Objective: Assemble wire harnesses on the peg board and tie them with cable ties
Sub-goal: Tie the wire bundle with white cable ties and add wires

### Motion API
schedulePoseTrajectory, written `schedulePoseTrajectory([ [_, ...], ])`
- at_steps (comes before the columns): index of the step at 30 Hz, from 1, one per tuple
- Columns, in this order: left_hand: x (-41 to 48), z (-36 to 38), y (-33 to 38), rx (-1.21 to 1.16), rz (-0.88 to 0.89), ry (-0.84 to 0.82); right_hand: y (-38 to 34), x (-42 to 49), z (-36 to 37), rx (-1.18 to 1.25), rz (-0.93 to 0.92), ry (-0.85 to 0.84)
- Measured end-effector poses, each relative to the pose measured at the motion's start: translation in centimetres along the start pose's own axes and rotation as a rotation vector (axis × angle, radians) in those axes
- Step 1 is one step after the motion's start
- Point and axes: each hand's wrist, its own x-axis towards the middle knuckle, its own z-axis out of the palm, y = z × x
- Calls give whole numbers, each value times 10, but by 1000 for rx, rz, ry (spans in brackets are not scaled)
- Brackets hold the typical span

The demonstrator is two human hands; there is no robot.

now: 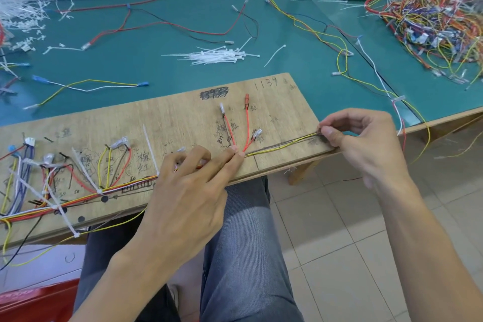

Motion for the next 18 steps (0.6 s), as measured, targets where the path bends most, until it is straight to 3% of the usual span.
schedulePoseTrajectory([
  [5,0,-1,1,10,-10,-1,-10,3,2,-262,-44,41],
  [10,0,-1,4,14,-40,-9,-21,1,5,-486,-176,-33],
  [15,-1,-5,7,3,-59,-54,-12,-13,-2,-556,-449,-72],
  [18,1,-8,6,-47,-67,-65,-2,-23,-3,-547,-462,-33],
])
